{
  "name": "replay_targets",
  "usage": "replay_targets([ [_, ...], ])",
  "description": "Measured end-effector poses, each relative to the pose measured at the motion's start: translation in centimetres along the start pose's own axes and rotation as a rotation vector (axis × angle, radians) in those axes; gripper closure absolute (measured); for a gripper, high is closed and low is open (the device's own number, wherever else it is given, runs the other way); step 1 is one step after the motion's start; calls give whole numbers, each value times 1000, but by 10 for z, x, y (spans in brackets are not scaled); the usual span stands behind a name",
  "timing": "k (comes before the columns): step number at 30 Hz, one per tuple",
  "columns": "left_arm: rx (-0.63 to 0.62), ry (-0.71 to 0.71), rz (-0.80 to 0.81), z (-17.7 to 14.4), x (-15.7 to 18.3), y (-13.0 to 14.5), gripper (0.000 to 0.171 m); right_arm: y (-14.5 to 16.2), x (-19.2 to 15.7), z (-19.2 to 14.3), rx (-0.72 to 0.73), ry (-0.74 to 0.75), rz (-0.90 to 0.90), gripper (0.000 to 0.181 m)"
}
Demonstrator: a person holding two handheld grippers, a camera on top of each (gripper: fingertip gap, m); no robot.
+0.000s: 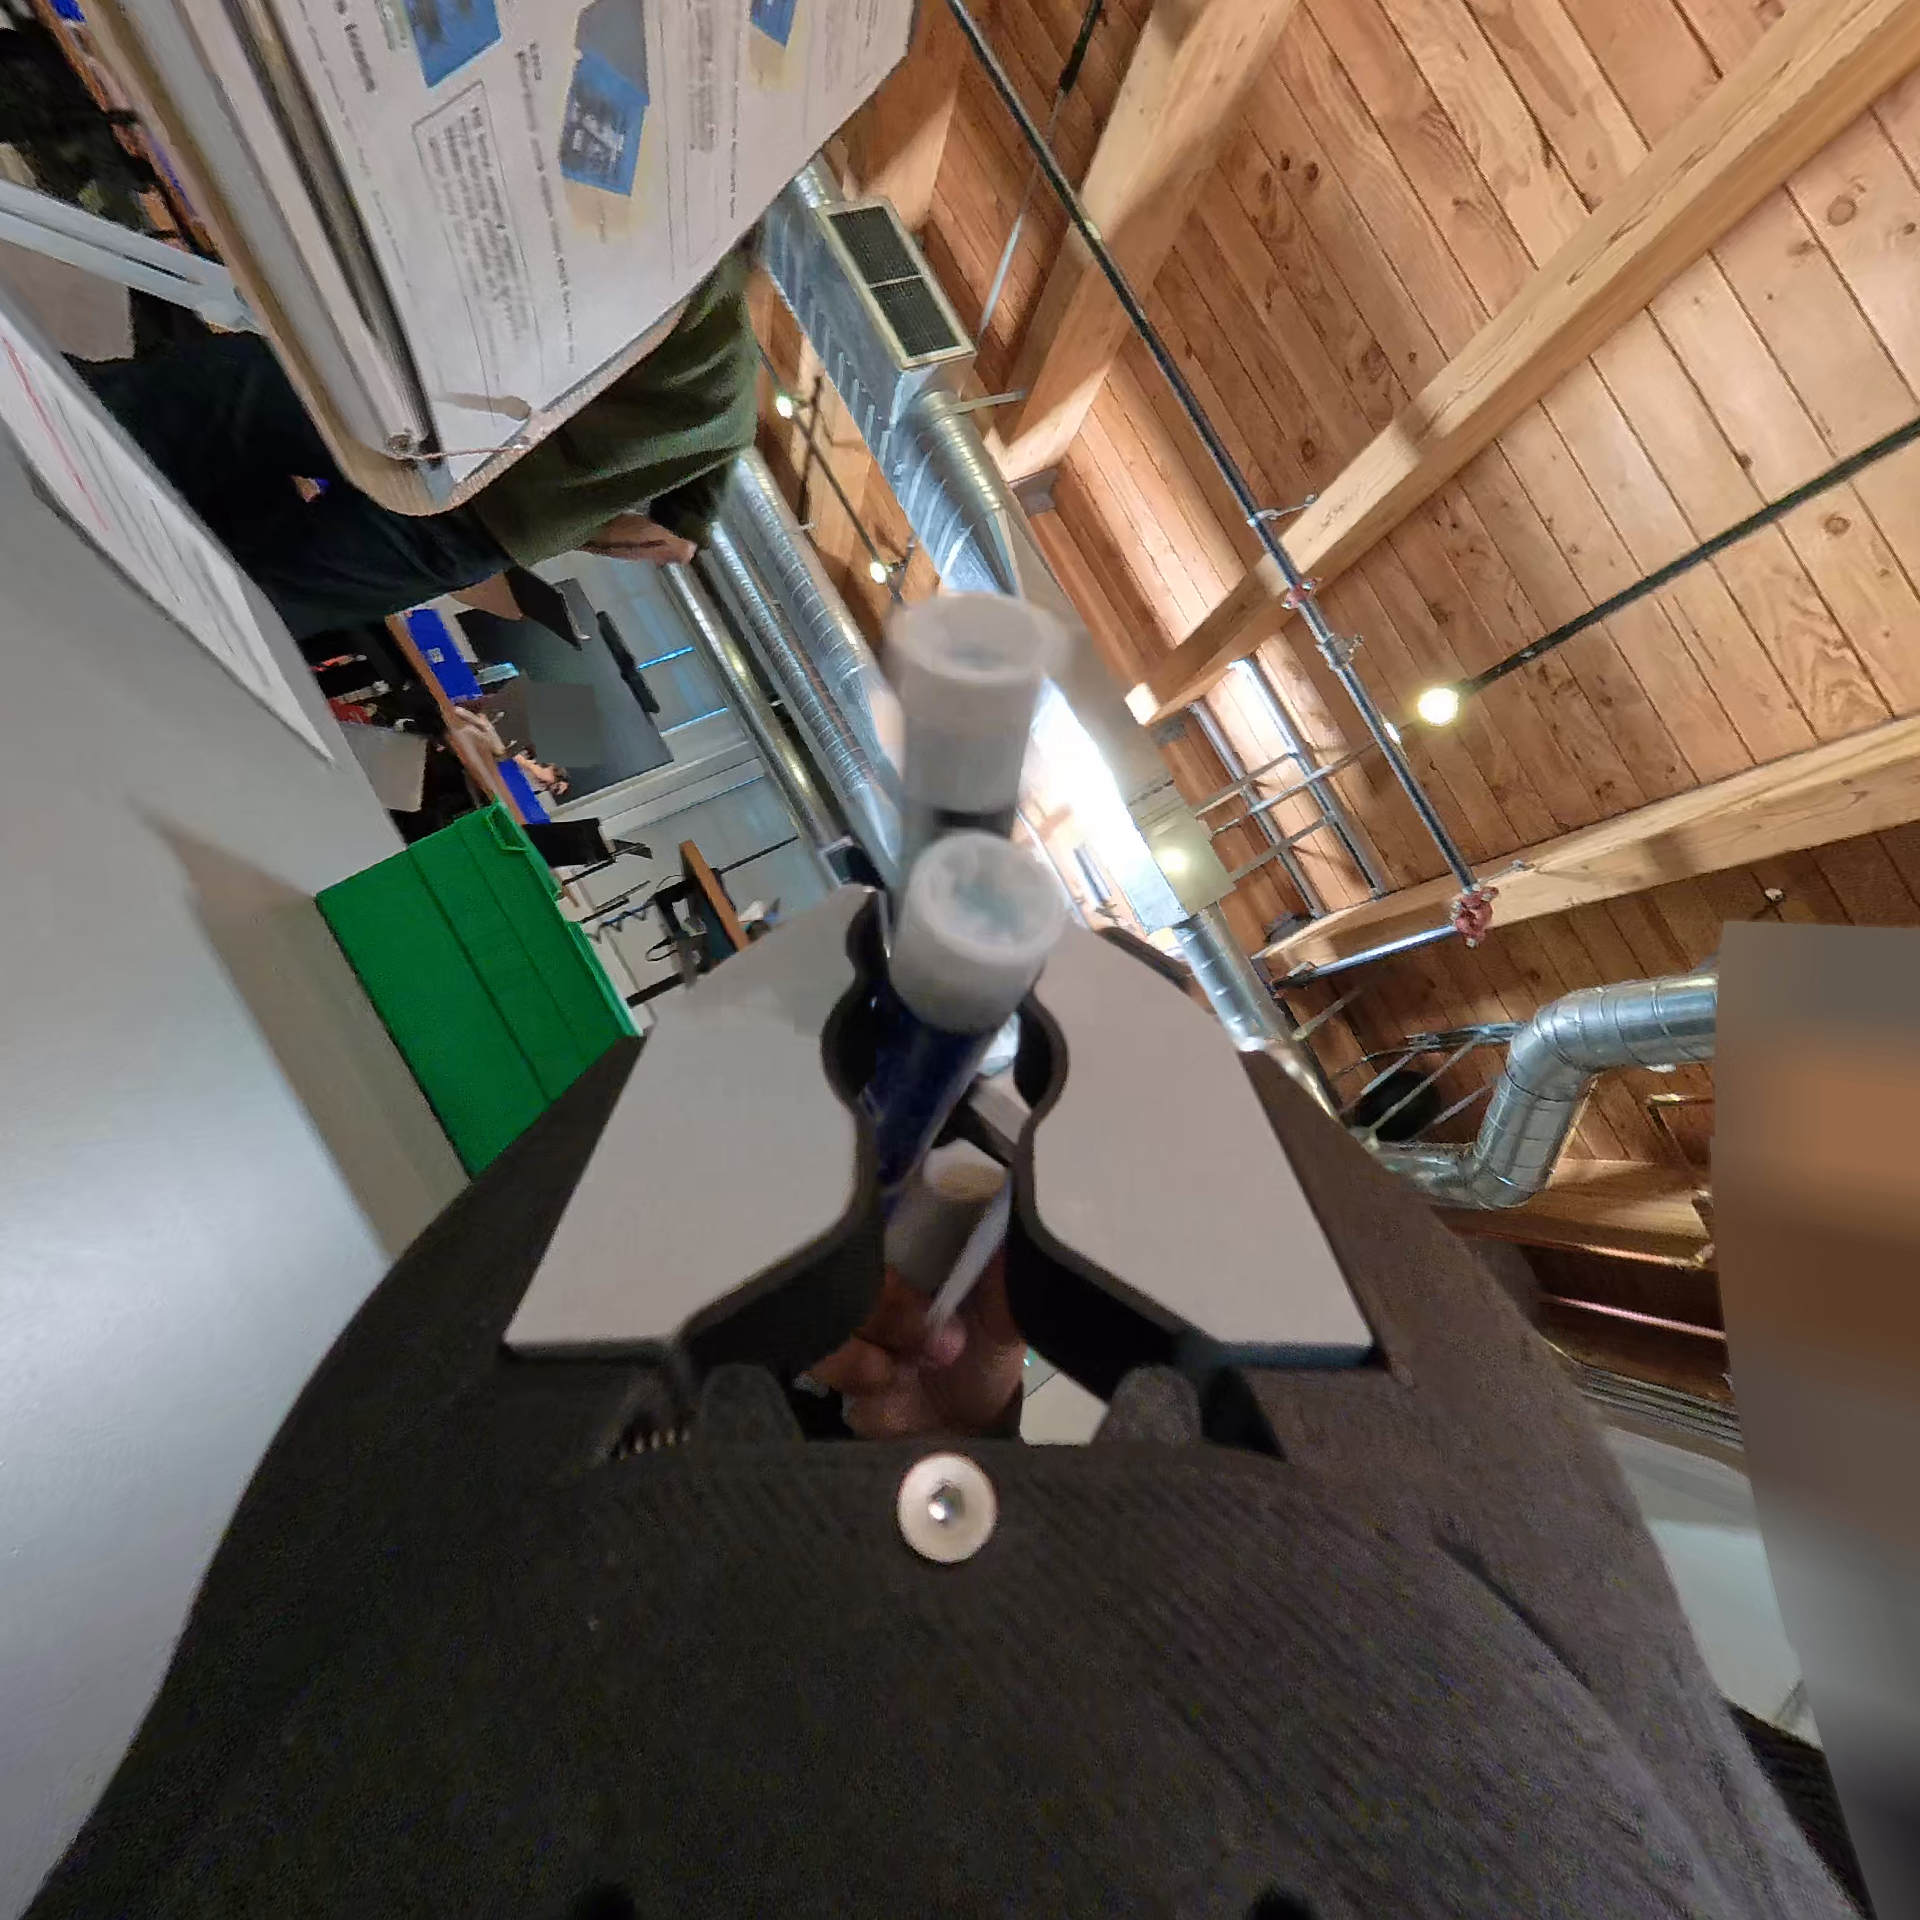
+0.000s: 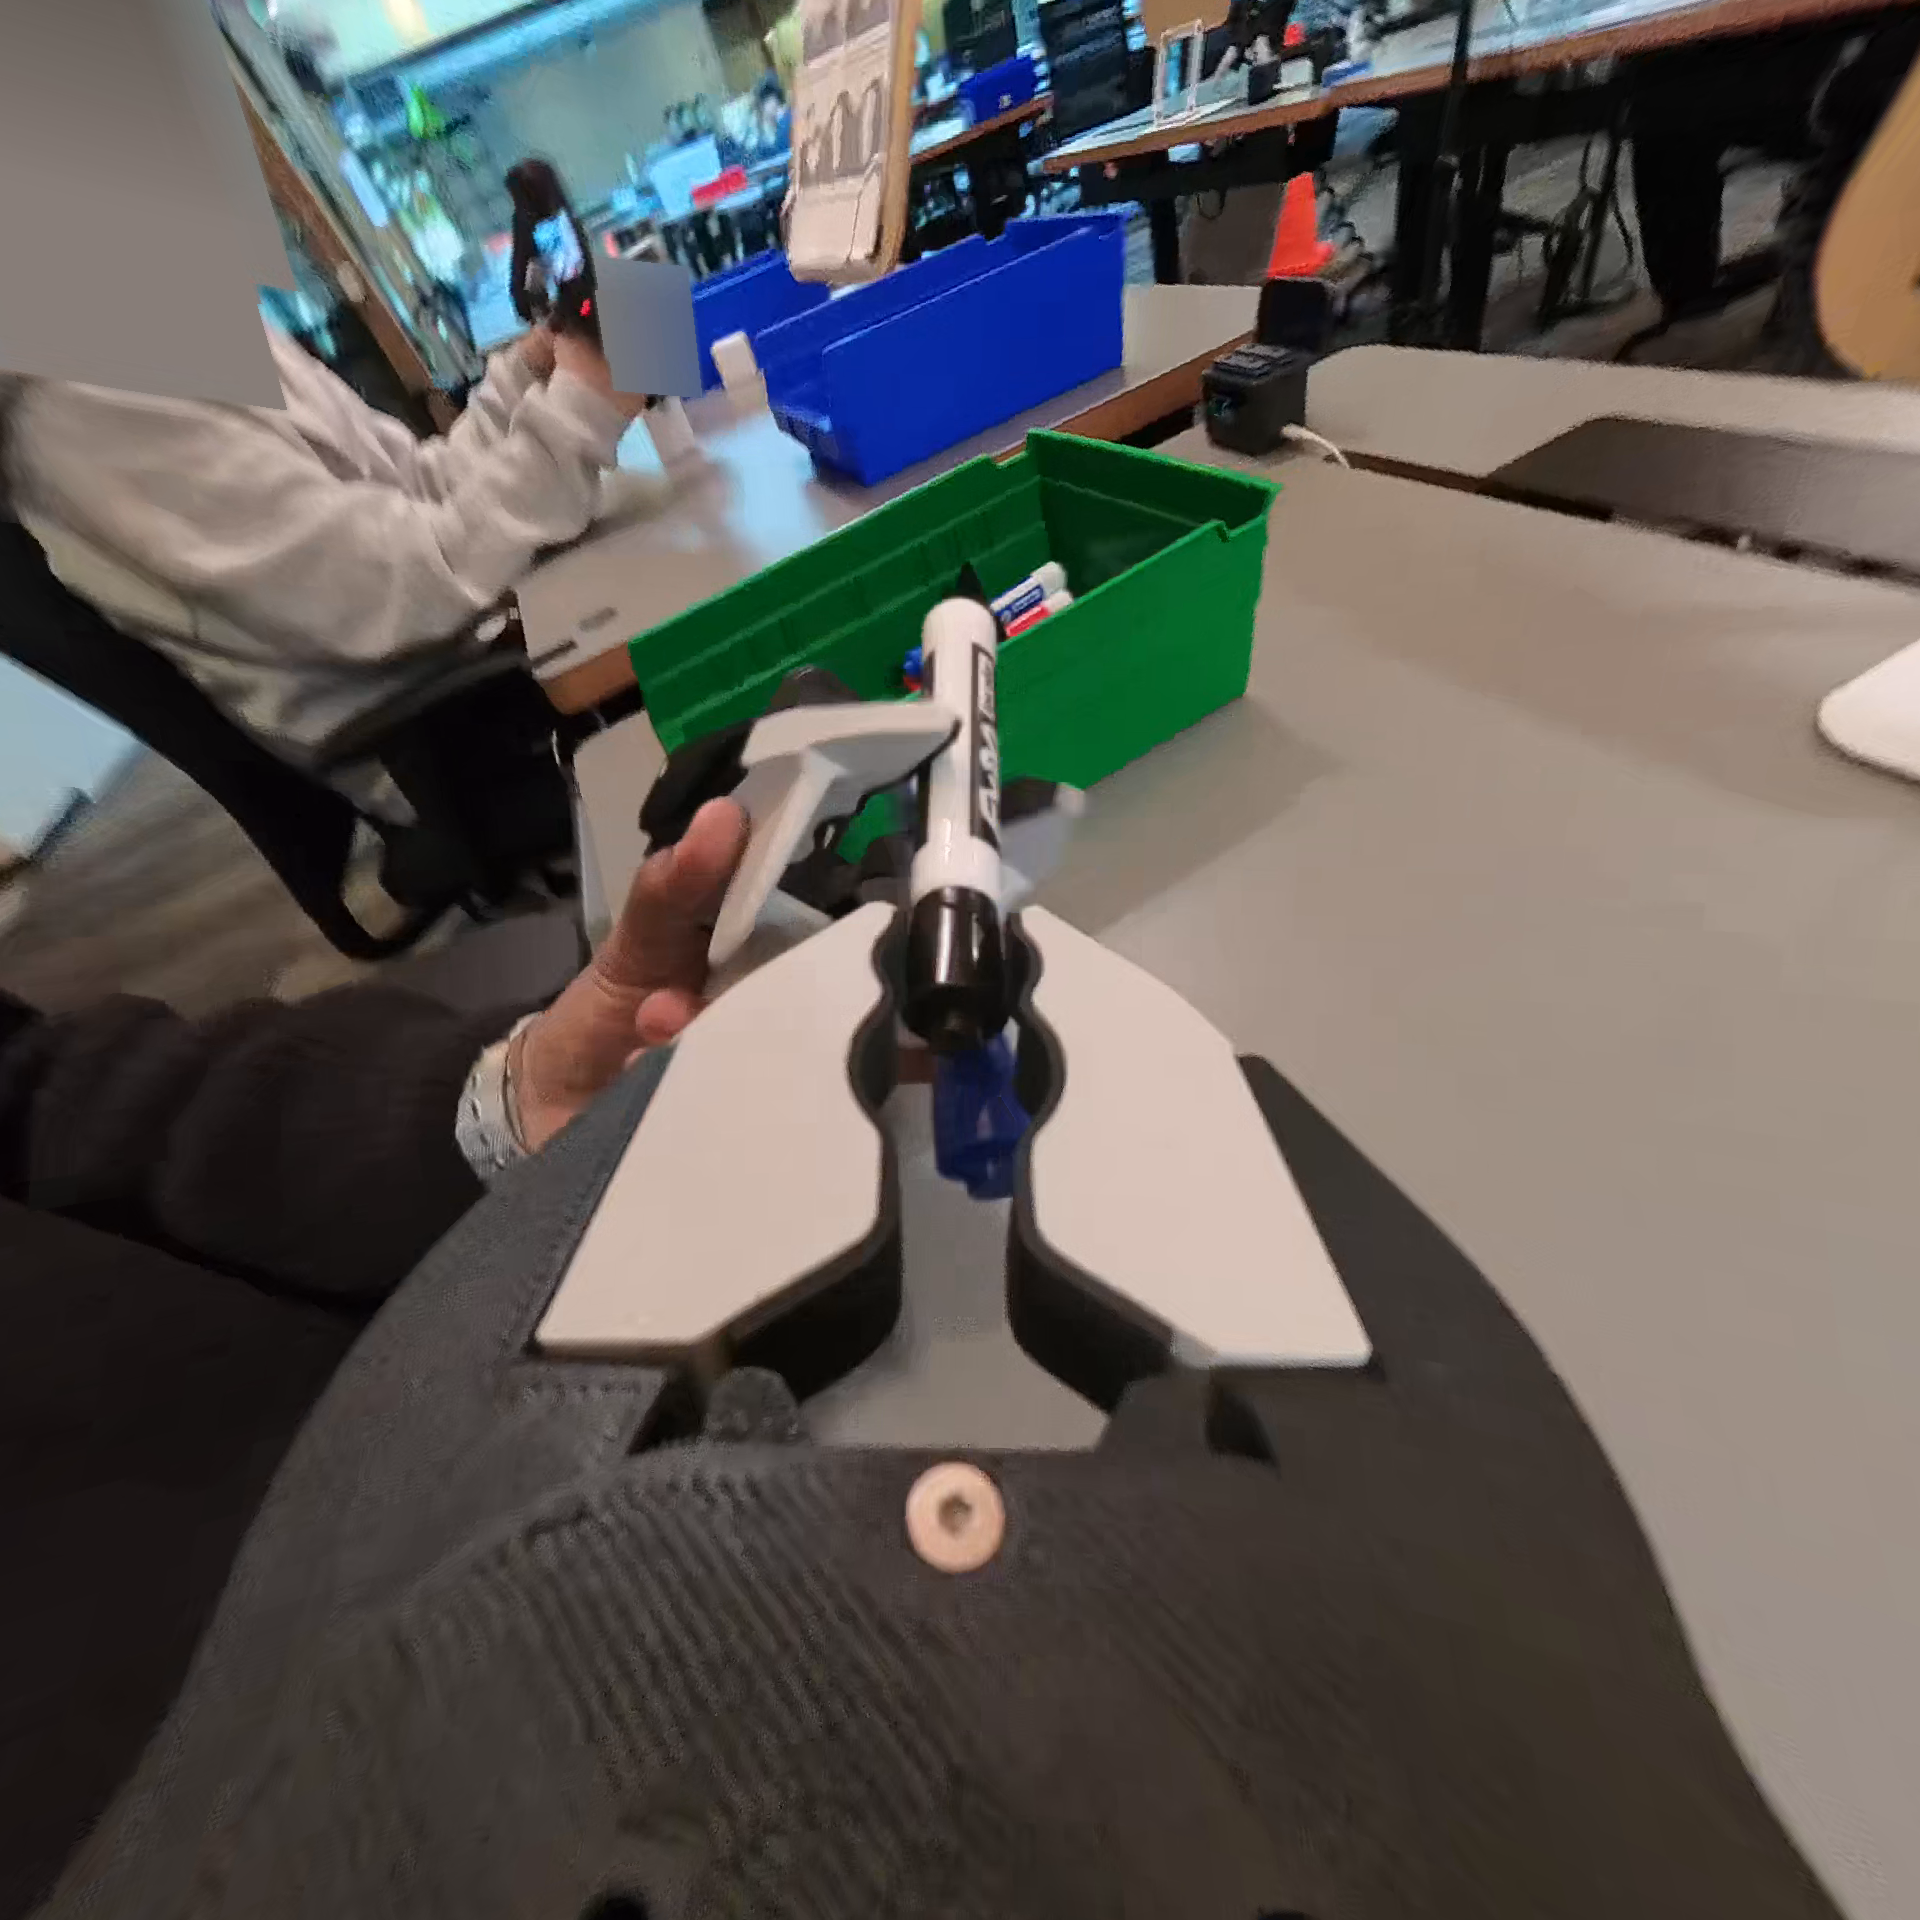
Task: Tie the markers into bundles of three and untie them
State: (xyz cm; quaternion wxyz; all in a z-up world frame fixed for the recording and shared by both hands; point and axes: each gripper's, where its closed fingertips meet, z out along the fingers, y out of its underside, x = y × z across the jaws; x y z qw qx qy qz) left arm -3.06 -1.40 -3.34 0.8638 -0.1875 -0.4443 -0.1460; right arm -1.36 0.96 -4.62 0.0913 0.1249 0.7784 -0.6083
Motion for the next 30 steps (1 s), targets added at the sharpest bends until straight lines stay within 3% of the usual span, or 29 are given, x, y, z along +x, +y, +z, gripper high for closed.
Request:
replay_targets([
  [3, 9, -28, -1, 0, -4, 0, 152, 0, 6, -3, 18, -34, 80, 164],
  [8, 4, -23, -16, 1, -6, 0, 152, -6, 11, -7, 36, 22, 30, 163],
  [11, 7, -29, -25, 0, -8, 1, 153, -23, 20, -20, 112, 51, 53, 167],
  [12, 11, -26, -33, 0, -9, 1, 153, -29, 25, -26, 143, 60, 63, 181],
  [19, 2, -32, -28, 0, -10, 1, 153, -43, 48, -52, 158, 92, 66, 181],
  [21, 0, -42, -17, 0, -11, 2, 152, -29, 47, -44, 77, 74, 53, 178],
  [24, 8, -59, -20, -1, -16, 1, 153, 14, 51, -23, -129, 73, 63, 145],
  [30, 0, -58, 2, -1, -13, 1, 154, 105, 76, -17, -528, 257, 6, 117],
])
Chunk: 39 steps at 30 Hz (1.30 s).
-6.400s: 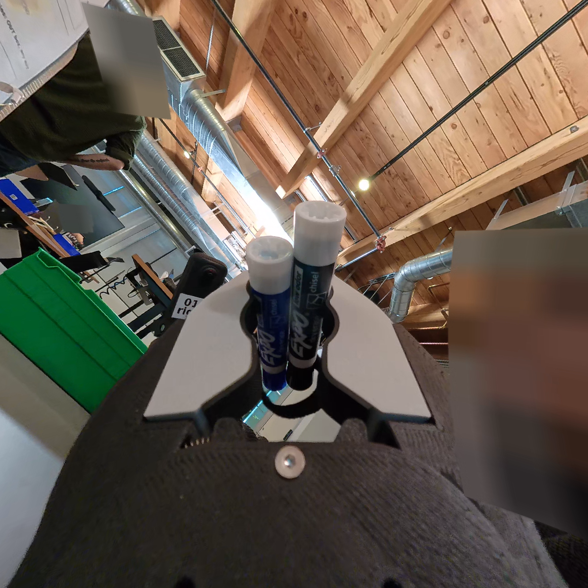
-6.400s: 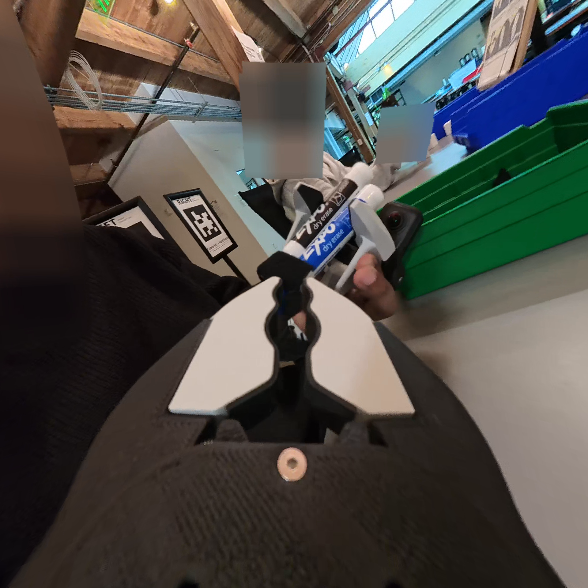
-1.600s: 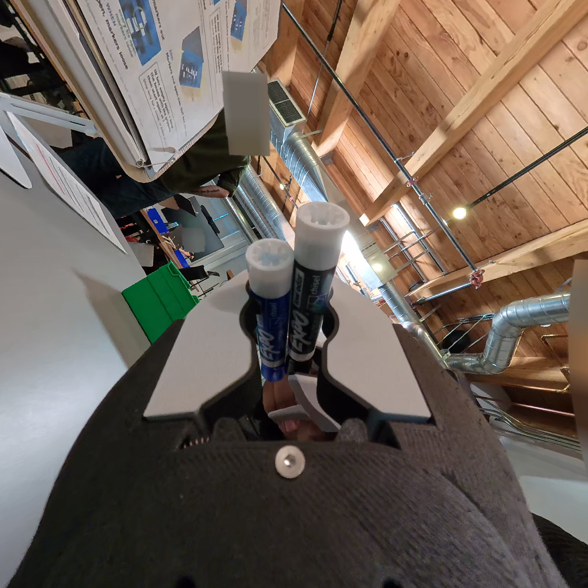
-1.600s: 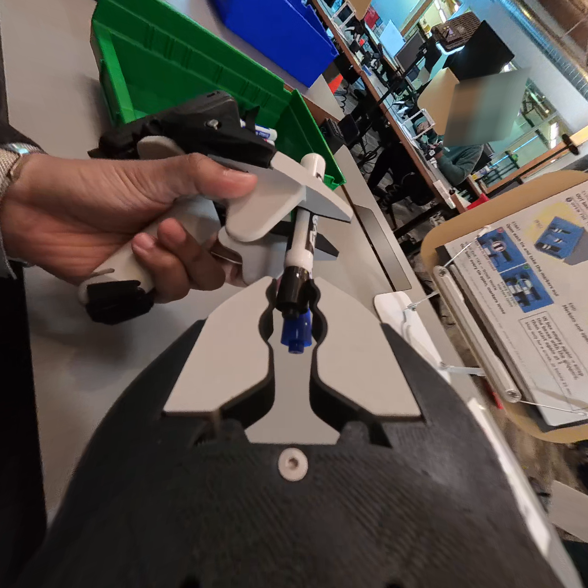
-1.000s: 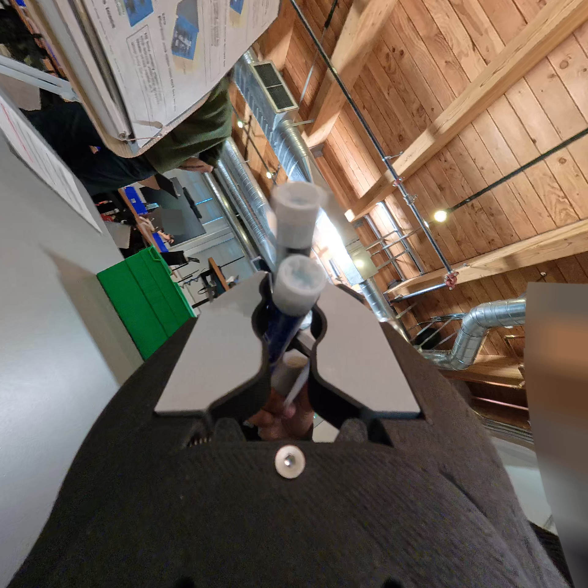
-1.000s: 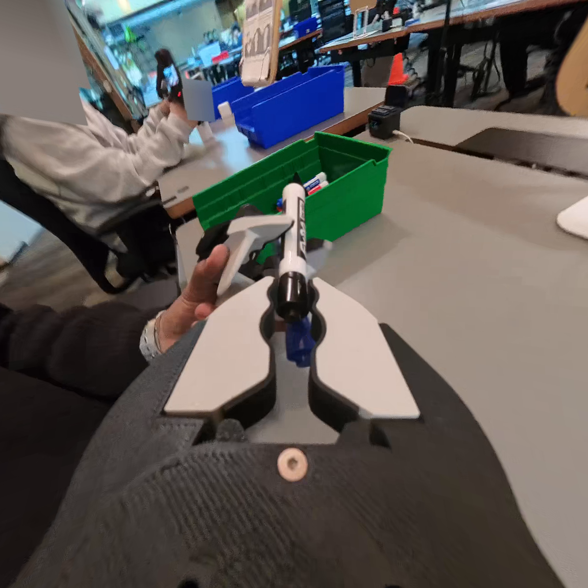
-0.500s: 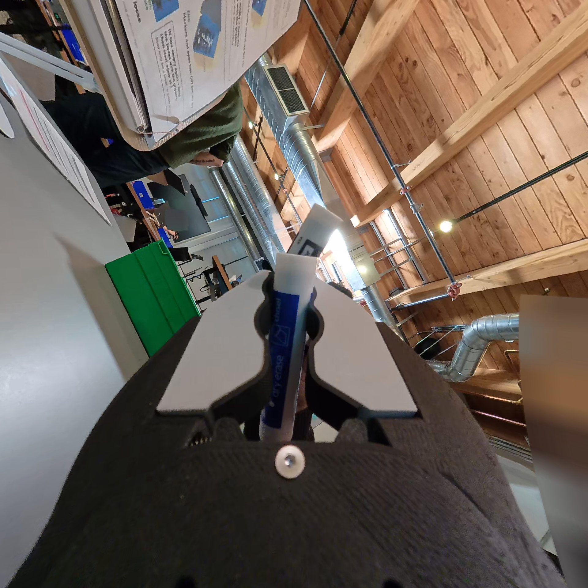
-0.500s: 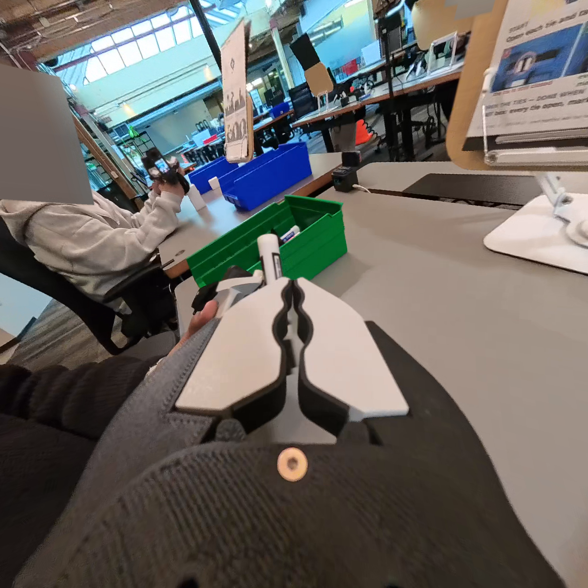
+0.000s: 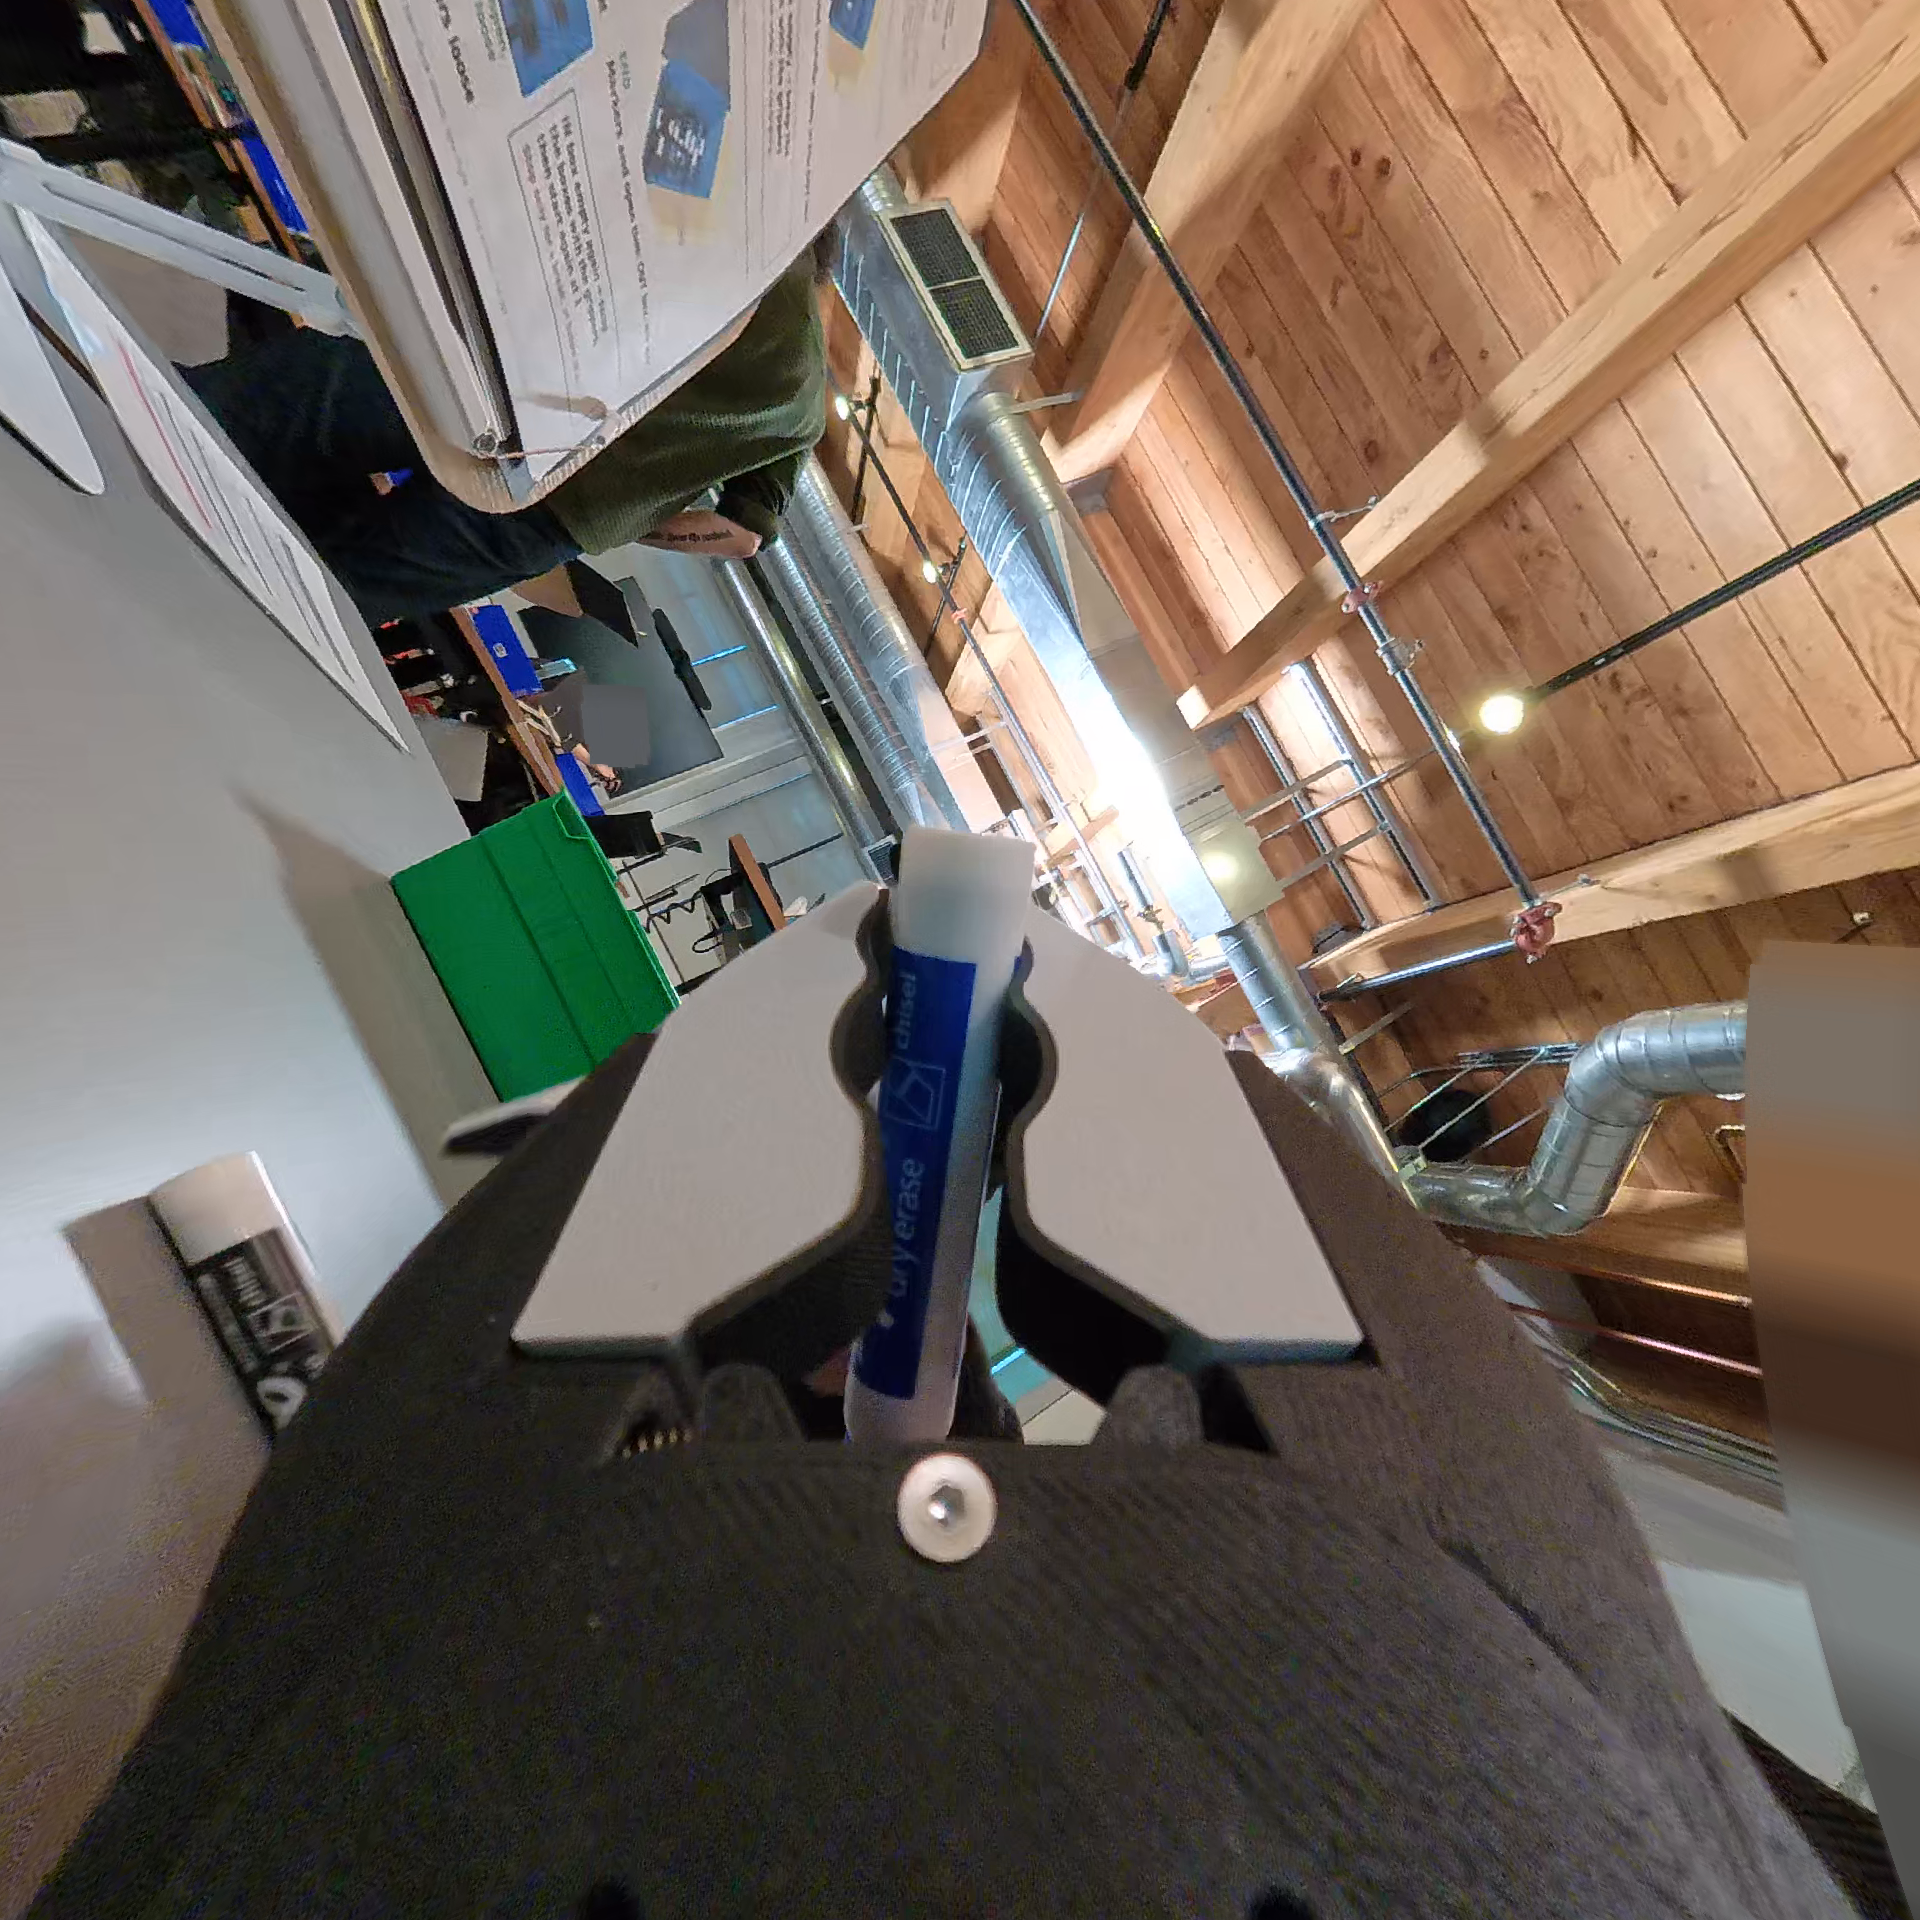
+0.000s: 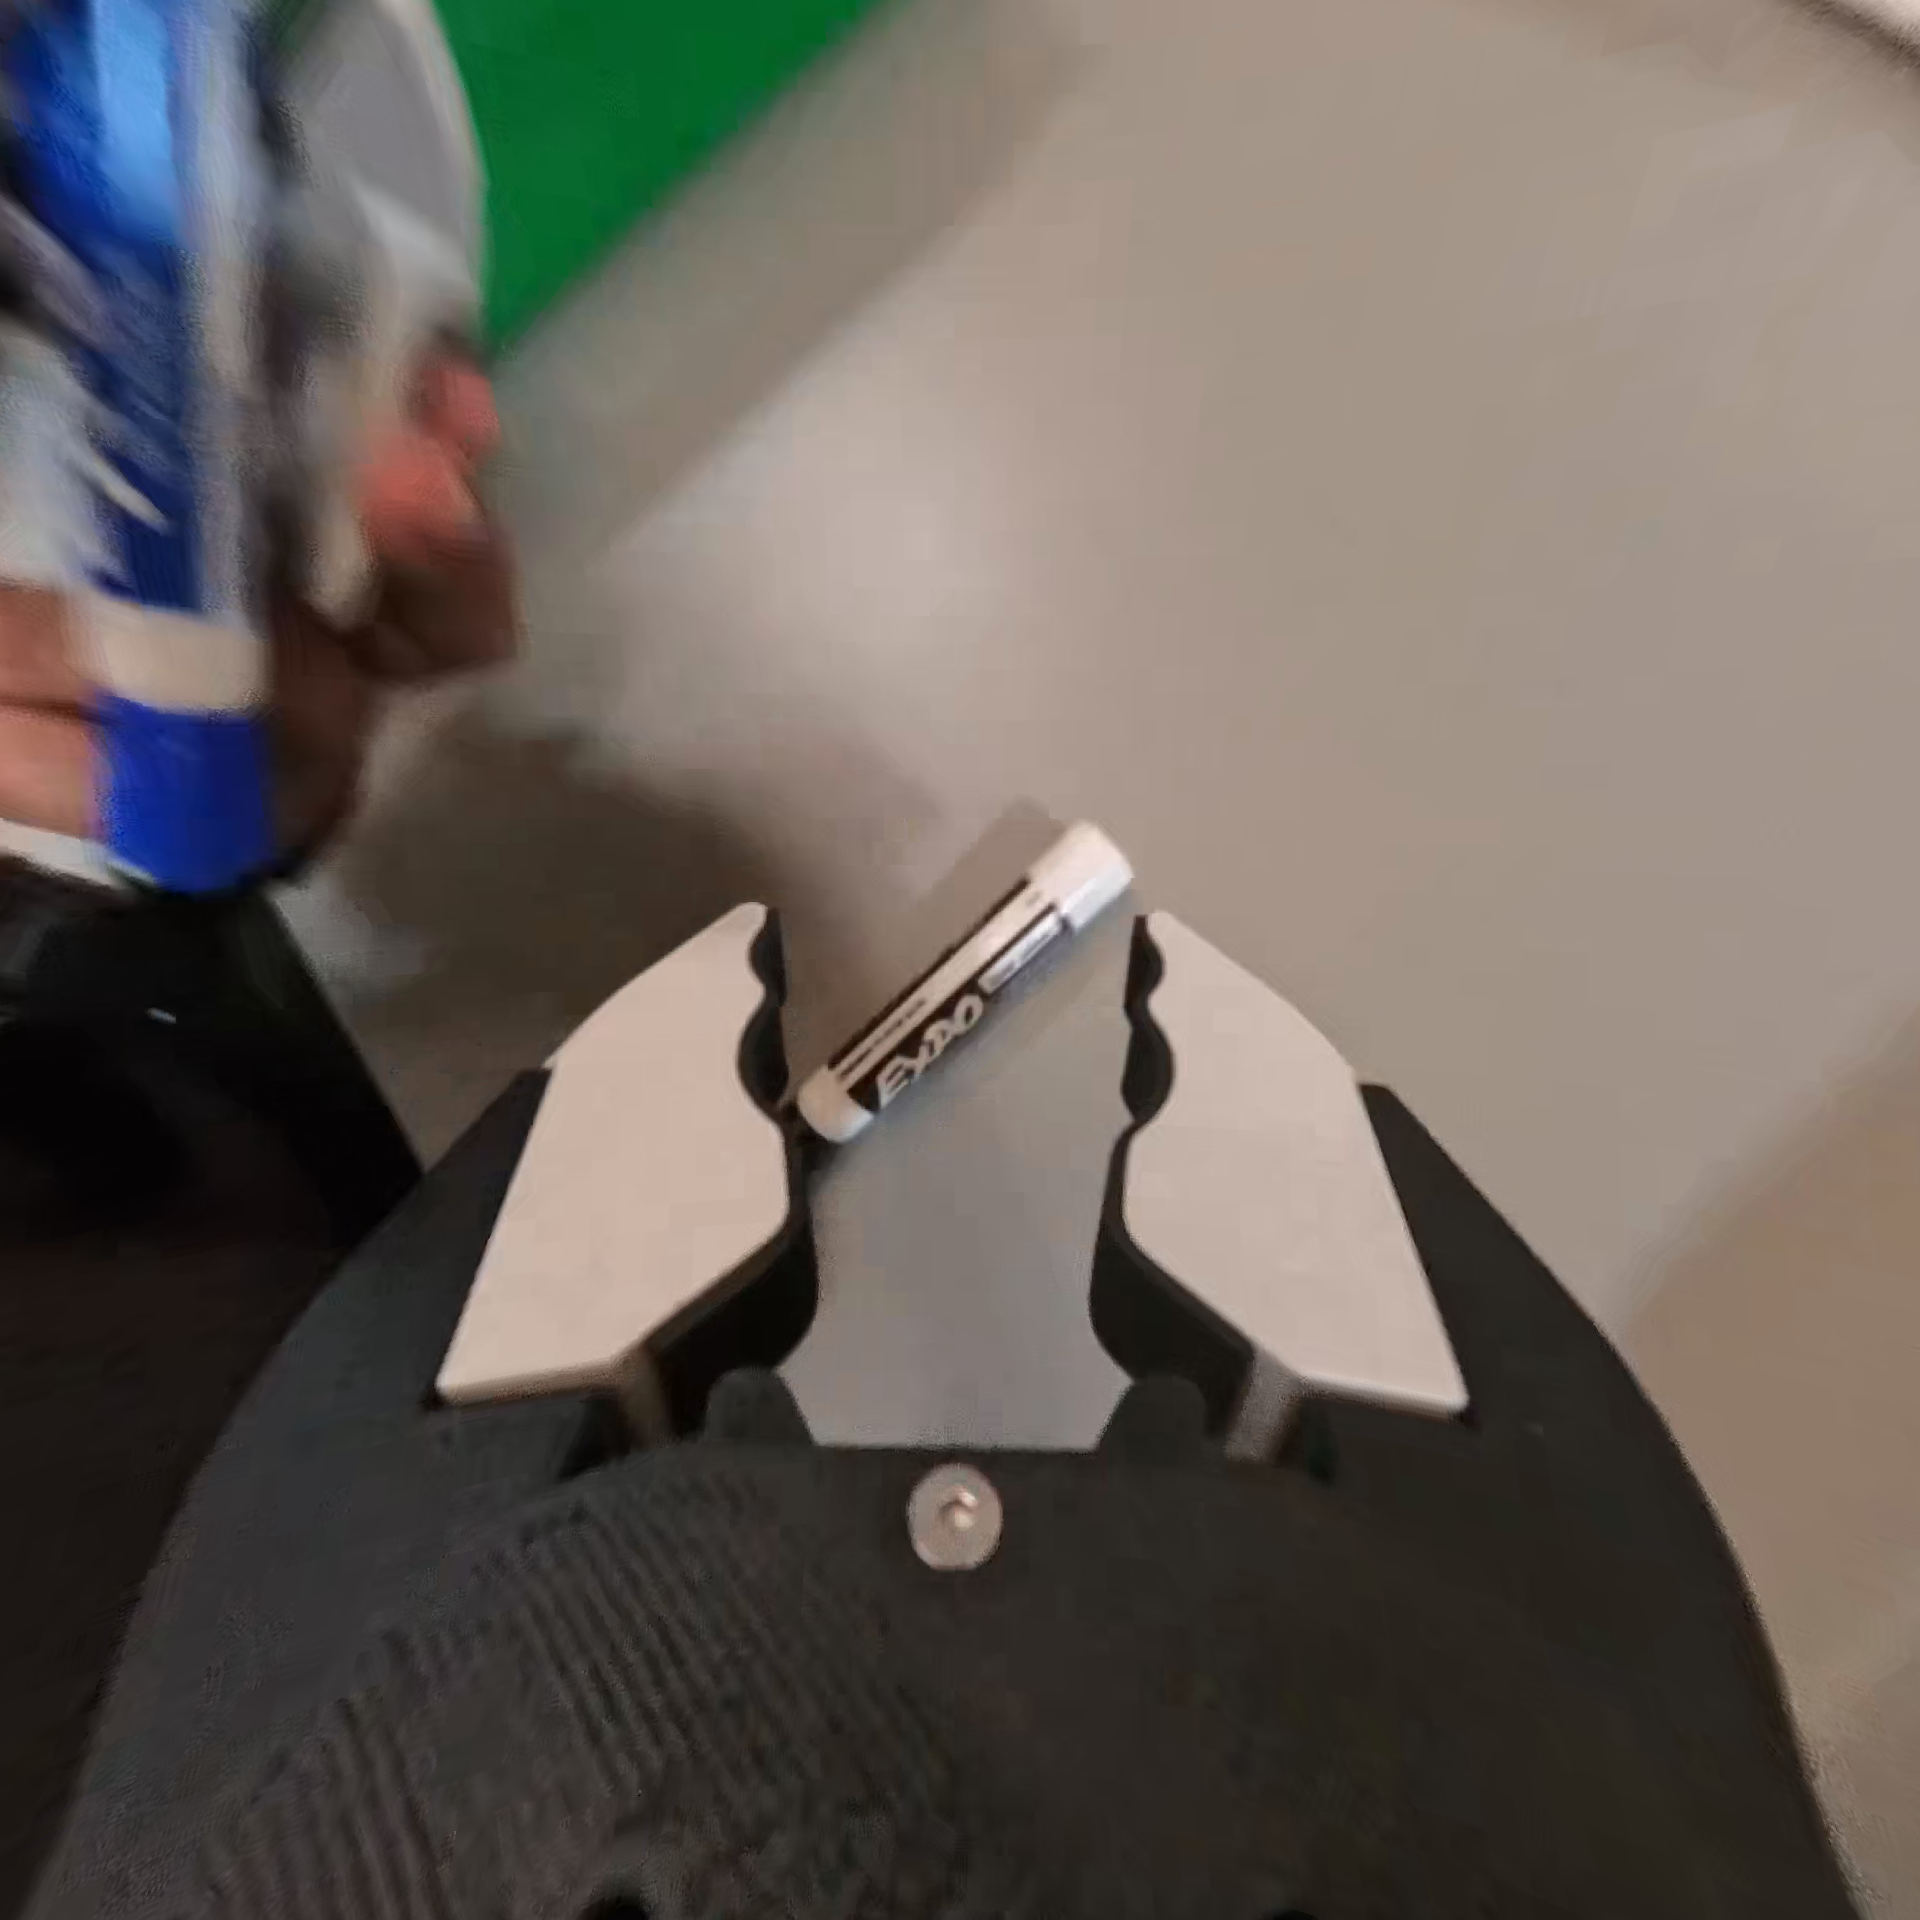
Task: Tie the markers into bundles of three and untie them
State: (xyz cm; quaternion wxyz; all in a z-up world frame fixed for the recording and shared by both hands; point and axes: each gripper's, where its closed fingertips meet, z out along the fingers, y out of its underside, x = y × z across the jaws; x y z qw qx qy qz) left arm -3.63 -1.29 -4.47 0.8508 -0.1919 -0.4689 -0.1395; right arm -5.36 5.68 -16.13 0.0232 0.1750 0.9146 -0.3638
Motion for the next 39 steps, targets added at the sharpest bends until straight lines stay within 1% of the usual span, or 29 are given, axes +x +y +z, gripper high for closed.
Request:
replay_targets([
  [2, -3, 9, 0, 0, 1, -1, 153, 36, 6, 17, -111, 91, -12, 122],
  [3, -2, 12, -4, 1, 2, -1, 152, 48, 10, 21, -139, 143, -43, 130],
  [4, 0, 14, -8, 1, 2, -1, 153, 44, 13, 17, -109, 192, -97, 151],
  [6, 2, 17, -15, 0, 2, 0, 153, 39, 19, 8, -124, 235, -163, 162],
  [9, 4, 25, -21, 0, 4, 1, 154, 17, 27, -11, -1, 258, -184, 163],
  [11, -8, 30, -10, 1, 6, 3, 154, -5, 44, -40, 113, 334, -193, 163],
  [13, -25, 36, 2, 2, 8, 6, 153, -23, 71, -85, 208, 461, -192, 163],
  [14, -34, 39, 4, 2, 9, 8, 153, -27, 88, -111, 241, 528, -184, 163],
  [16, -47, 38, 0, 3, 7, 11, 153, -24, 125, -164, 260, 673, -142, 163],
  [18, -57, 36, -10, 4, 5, 14, 153, -4, 163, -210, 248, 786, -55, 163],
  [20, -66, 29, -15, 5, 2, 17, 153, 31, 199, -238, 205, 843, 74, 163],
  [23, -77, 23, -12, 7, 0, 22, 153, 89, 239, -246, 125, 850, 249, 163],
  [26, -93, 20, -5, 8, -1, 26, 153, 130, 260, -233, 82, 799, 386, 162],
  [27, -98, 19, -3, 8, -1, 27, 153, 138, 263, -230, 72, 787, 419, 162],
  [28, -101, 18, 0, 8, -1, 28, 153, 142, 265, -227, 70, 782, 434, 158],
  [29, -103, 16, 2, 8, -2, 28, 153, 141, 266, -227, 71, 778, 431, 146],
  [31, -106, 12, 3, 8, -3, 28, 153, 131, 263, -232, 89, 797, 395, 139],
  [33, -106, 5, 2, 7, -6, 28, 153, 112, 254, -239, 111, 821, 331, 137],
  [35, -108, 3, -3, 7, -7, 29, 153, 87, 236, -240, 128, 813, 239, 138],
  [37, -118, 4, 1, 6, -7, 31, 154, 56, 205, -233, 150, 762, 109, 138],
  [39, -116, 3, 8, 6, -7, 31, 154, 22, 167, -220, 211, 696, -15, 143],
])
